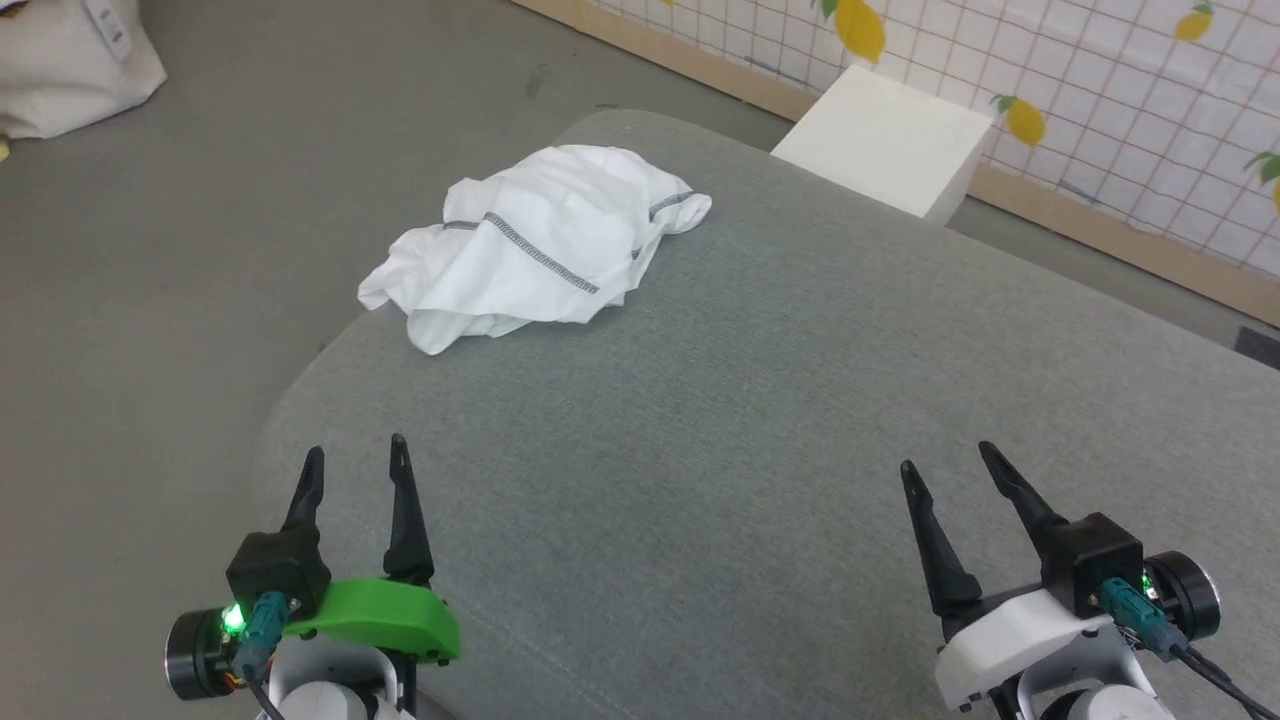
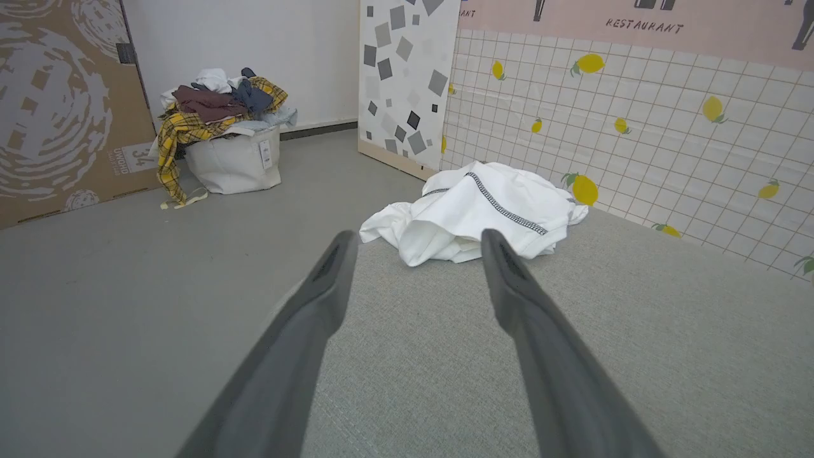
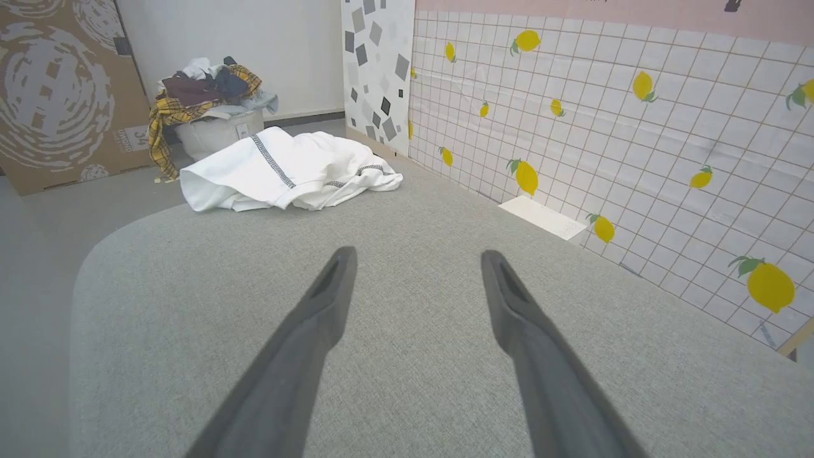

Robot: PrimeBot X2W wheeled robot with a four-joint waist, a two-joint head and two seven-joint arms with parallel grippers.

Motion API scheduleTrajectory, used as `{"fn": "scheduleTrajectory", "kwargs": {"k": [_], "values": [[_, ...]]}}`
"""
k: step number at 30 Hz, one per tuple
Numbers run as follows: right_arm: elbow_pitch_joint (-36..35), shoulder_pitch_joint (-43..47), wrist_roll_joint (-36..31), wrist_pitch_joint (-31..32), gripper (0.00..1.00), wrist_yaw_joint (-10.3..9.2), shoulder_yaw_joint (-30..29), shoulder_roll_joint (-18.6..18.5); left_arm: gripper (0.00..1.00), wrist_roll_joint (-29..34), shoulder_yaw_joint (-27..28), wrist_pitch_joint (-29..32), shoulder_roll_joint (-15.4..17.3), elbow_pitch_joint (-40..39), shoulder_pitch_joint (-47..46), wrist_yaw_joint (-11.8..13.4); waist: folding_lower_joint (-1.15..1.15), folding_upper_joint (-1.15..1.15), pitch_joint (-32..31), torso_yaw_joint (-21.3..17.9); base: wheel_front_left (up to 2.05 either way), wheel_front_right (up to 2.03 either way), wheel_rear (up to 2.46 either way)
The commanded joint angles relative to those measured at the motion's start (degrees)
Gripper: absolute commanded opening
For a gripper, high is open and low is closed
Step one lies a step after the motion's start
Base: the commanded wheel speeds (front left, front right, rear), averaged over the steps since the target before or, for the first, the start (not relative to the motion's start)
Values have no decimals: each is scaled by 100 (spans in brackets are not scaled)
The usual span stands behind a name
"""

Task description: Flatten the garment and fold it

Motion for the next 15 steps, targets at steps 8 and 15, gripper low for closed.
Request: {"fn": "scheduleTrajectory", "kwargs": {"k": [8,15], "values": [[-51,-131,4,-44,100,-8,-11,10,100,-249,8,-140,-16,206,-105,-40,0,0,236,135,0,0,0],[-553,-659,-275,238,100,-9,-68,-43,100,-876,116,296,208,728,-1712,-498,0,0,1545,-246,0,0,0]]}}
